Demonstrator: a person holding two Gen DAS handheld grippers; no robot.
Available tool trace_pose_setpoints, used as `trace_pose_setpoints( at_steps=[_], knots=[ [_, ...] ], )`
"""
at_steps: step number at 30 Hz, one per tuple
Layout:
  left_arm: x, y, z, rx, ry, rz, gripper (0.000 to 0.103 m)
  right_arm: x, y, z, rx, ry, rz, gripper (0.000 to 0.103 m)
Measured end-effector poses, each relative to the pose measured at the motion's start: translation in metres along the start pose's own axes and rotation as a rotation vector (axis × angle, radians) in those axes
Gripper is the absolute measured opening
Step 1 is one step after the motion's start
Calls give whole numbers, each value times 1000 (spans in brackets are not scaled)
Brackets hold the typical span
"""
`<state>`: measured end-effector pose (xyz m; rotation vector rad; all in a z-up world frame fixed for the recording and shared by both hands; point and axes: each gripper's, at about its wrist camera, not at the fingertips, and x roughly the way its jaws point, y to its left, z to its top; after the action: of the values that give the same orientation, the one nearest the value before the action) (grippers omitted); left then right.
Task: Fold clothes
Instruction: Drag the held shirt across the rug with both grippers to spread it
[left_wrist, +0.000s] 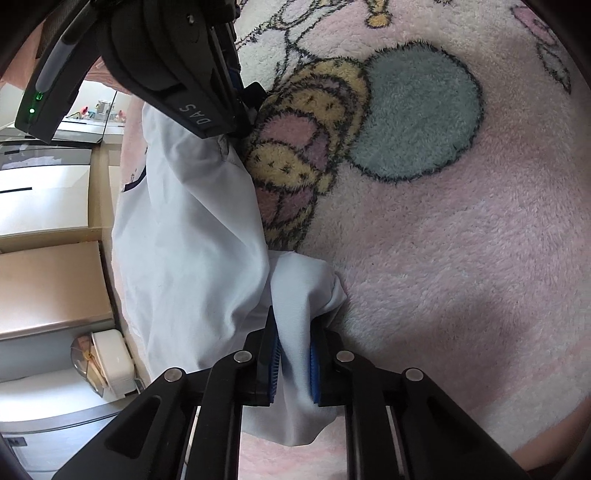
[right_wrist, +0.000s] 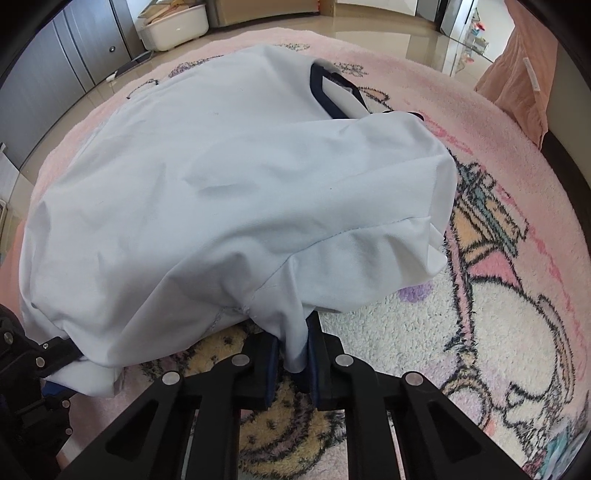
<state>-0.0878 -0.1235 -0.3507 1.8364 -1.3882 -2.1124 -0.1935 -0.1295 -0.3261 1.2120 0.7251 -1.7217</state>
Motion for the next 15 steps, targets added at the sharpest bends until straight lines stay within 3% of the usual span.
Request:
trace_pose_setpoints(
  at_steps=[10,15],
  knots=[
    [-13,0,-2,-8,-8,-1,11,-12,6,-19,-14,-9,-16,10],
    [-19,0,2,-14,-10,-3,11,-16,10,-13,-14,-10,-25,10]
  ],
)
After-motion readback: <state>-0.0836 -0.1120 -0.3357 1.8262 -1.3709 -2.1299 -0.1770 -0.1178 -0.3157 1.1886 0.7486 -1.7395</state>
